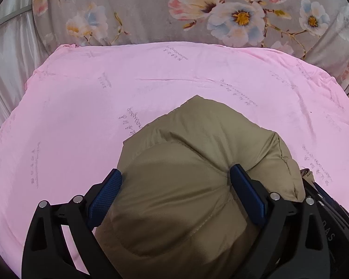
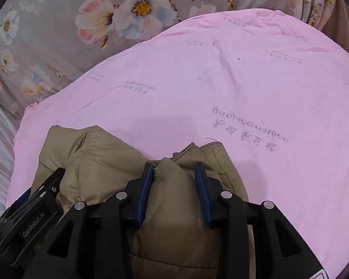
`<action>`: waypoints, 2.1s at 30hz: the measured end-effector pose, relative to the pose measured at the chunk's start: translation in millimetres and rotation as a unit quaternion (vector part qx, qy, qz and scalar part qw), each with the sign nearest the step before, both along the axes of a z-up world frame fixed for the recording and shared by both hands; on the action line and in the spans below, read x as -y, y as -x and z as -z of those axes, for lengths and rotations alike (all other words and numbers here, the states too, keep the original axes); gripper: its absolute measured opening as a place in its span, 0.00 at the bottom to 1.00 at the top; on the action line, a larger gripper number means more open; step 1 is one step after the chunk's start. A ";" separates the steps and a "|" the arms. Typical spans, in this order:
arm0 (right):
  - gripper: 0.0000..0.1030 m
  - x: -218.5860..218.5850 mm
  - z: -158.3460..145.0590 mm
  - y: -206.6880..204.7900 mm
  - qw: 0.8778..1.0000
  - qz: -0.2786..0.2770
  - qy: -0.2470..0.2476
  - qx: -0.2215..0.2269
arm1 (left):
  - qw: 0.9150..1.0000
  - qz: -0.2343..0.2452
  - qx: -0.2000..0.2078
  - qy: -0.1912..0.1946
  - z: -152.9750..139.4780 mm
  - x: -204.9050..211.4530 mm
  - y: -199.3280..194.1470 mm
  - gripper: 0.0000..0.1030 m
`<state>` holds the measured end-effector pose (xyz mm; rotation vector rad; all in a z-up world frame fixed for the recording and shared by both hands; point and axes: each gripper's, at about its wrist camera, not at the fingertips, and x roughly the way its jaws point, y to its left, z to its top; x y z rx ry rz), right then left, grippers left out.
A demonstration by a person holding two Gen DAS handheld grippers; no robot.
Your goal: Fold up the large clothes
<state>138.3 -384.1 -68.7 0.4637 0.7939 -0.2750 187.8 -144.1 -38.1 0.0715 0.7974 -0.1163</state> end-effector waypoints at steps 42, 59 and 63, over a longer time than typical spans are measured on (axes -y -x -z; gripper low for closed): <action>0.37 -27.9 -4.6 158.0 0.998 -0.067 0.005 0.014 | 0.997 0.075 -0.006 -0.030 4.4 -39.3 135.3 0.94; 0.65 82.4 -17.7 146.6 0.983 -0.029 -0.178 0.021 | 0.979 0.092 -0.132 0.126 -6.2 -102.8 90.2 0.94; 0.65 96.7 13.6 130.2 0.961 -0.061 -0.270 -0.011 | 0.963 0.111 -0.173 0.175 6.9 -107.3 72.5 0.94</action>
